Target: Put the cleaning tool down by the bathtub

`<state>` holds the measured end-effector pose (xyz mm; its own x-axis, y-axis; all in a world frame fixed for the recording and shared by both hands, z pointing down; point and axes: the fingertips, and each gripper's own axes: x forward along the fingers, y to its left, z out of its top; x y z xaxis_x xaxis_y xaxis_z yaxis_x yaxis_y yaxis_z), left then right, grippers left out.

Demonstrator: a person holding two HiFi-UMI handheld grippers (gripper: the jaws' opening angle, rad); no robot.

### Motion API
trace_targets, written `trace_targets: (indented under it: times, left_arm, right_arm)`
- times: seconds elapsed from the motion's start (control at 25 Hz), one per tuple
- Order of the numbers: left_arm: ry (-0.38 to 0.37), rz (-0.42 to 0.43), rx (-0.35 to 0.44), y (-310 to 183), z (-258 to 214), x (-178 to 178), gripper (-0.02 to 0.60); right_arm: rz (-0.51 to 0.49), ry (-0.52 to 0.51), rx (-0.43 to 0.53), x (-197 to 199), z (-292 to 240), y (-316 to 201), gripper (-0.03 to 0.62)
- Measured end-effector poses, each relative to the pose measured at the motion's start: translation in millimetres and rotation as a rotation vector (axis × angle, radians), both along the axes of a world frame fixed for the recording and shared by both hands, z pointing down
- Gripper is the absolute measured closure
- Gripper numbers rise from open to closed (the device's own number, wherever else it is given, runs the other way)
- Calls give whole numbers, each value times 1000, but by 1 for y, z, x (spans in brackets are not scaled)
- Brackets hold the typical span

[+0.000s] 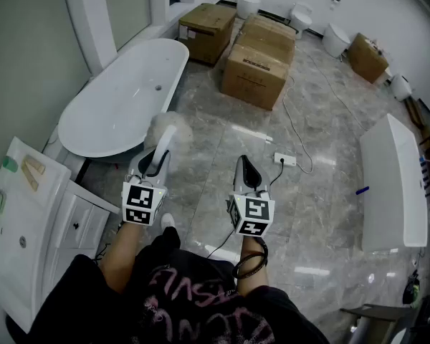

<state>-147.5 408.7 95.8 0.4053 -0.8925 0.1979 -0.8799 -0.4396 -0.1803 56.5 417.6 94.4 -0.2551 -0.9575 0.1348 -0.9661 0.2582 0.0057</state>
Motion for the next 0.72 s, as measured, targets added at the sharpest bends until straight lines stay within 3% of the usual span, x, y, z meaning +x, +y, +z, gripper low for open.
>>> trace_targets:
  times: [0.72]
  left_arm:
    - [2,-17,-41,-37,26,-14,499]
  right_arm:
    - [-15,14,-21,-11,19,-42,580]
